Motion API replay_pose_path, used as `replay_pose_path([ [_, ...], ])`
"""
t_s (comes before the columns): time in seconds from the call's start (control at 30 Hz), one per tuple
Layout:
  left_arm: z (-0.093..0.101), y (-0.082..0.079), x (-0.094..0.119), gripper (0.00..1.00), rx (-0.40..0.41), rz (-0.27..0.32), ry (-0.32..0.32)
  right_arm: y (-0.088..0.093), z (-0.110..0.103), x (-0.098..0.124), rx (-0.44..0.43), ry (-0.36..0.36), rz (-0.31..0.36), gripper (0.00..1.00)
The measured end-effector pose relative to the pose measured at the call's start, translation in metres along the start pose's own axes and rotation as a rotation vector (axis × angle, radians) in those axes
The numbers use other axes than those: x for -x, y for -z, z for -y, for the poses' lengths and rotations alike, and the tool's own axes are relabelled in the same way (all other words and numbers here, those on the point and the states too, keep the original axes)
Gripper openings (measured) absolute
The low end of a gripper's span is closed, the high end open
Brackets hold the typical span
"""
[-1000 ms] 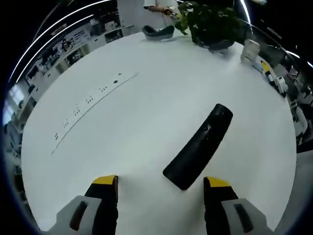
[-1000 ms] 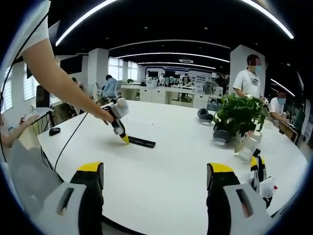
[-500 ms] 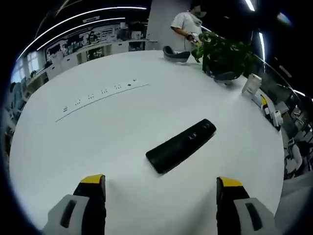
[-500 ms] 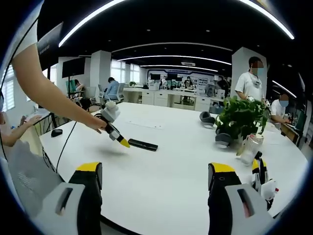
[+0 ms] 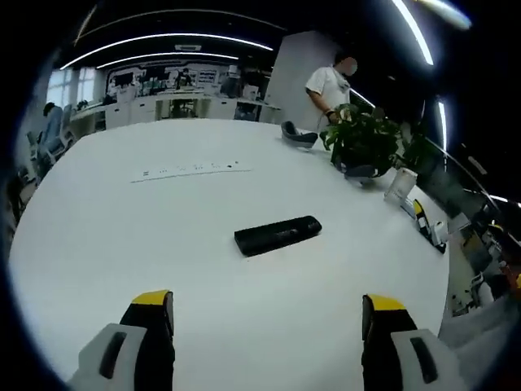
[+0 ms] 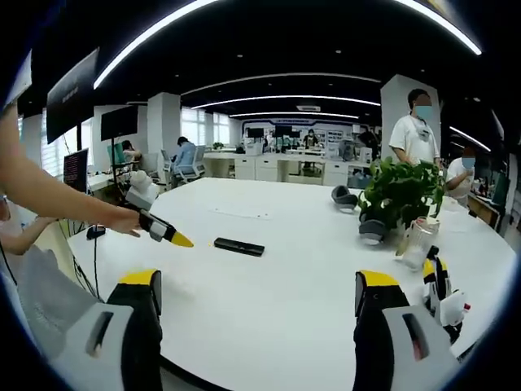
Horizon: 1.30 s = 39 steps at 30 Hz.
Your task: Press the specified remote control buttons in sequence, fully releasing each button before pressing the next.
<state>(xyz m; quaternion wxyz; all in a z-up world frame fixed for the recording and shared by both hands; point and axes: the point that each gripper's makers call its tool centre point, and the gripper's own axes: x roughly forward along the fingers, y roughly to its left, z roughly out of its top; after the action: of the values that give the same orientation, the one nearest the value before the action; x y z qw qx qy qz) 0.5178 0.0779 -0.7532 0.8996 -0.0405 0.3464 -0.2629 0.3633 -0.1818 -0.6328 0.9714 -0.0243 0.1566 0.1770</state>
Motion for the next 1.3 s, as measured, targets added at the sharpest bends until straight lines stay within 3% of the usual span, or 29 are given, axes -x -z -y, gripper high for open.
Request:
replay_pose_path([
  [0.23,0.005,0.006,0.043,1.0,0.023,0.081,-0.058,-0.005,-0.002,0.002,-0.007,-0.008,0.032,1.0],
  [0.5,0.017,-0.011,0.091,1.0,0.074,0.264,-0.142,-0.012,0.0,0.006,-0.009,0.002,0.067,1.0],
  [0.7,0.031,-0.012,0.118,1.0,0.061,0.317,-0.162,-0.014,0.0,0.007,-0.015,0.001,0.084,1.0],
  [0.83,0.036,-0.013,0.143,1.0,0.049,0.38,-0.214,-0.015,-0.002,0.008,-0.008,-0.002,0.089,1.0],
  [1.0,0.051,-0.021,0.168,1.0,0.074,0.488,-0.212,-0.016,-0.002,0.009,-0.007,-0.003,0.096,1.0],
  [1.13,0.062,-0.015,0.177,1.0,0.067,0.501,-0.219,-0.016,-0.004,0.009,-0.005,-0.009,0.096,1.0],
  [1.3,0.075,-0.004,0.182,1.0,0.006,0.472,-0.227,-0.016,0.0,0.009,-0.01,0.004,0.094,1.0],
])
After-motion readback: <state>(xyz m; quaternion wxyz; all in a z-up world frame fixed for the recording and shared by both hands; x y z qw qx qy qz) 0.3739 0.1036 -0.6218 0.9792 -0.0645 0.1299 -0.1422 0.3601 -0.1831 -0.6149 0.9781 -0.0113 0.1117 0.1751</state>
